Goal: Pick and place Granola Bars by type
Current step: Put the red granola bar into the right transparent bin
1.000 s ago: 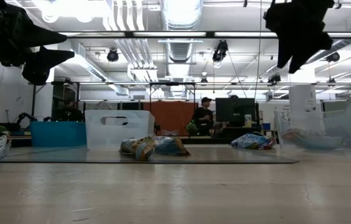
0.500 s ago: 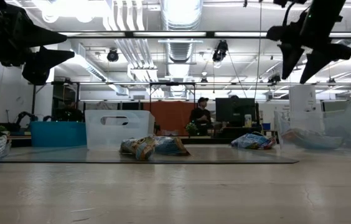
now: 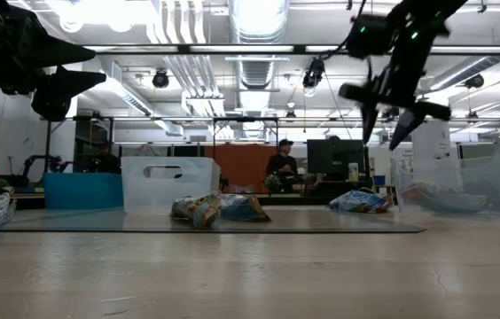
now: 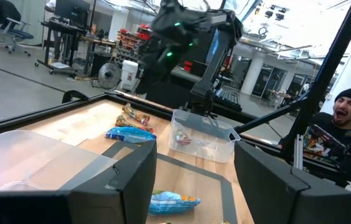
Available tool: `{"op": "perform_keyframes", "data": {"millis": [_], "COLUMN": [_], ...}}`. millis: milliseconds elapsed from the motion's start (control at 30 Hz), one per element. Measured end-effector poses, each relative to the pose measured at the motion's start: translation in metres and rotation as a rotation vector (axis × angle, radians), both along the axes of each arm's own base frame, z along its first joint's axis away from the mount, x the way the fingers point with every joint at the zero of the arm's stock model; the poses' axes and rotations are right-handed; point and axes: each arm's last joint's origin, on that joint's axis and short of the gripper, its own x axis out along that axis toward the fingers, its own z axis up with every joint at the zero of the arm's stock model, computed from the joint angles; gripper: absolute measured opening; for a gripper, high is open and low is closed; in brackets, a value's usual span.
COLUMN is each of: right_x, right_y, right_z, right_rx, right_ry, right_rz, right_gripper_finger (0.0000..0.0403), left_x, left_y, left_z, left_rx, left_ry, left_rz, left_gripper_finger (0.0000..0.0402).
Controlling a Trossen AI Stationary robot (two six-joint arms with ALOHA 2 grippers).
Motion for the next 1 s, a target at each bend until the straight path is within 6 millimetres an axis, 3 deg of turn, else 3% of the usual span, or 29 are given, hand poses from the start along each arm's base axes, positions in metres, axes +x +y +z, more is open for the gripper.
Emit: {"op": "perform_keyframes", "data": {"millis": [233,700,1000], "right_x": [0.018,0.035,0.037], "right_y": [-0.020,-0.028,-0.029], "right_z": [-0.033,-0.077,-0.090], "right_rx": [0.098,0.209,0.232], "right_ry": [0.066,0.162,0.200], "right_rz": [-0.099,-0.160,-0.165], "right_gripper_finger": [0.0233,0.0233,0.0232], "left_x": [0.000,0.000,0.000], "left_y": [0.000,0.000,0.000], "left_z": [0.000,0.000,0.000], "left_rx": [0.000,0.000,0.000], "left_ry": [0.000,0.000,0.000], "left_rz": [0.000,0.000,0.000], "left_gripper_finger": [0.0197,0.0197,0.0197]}}
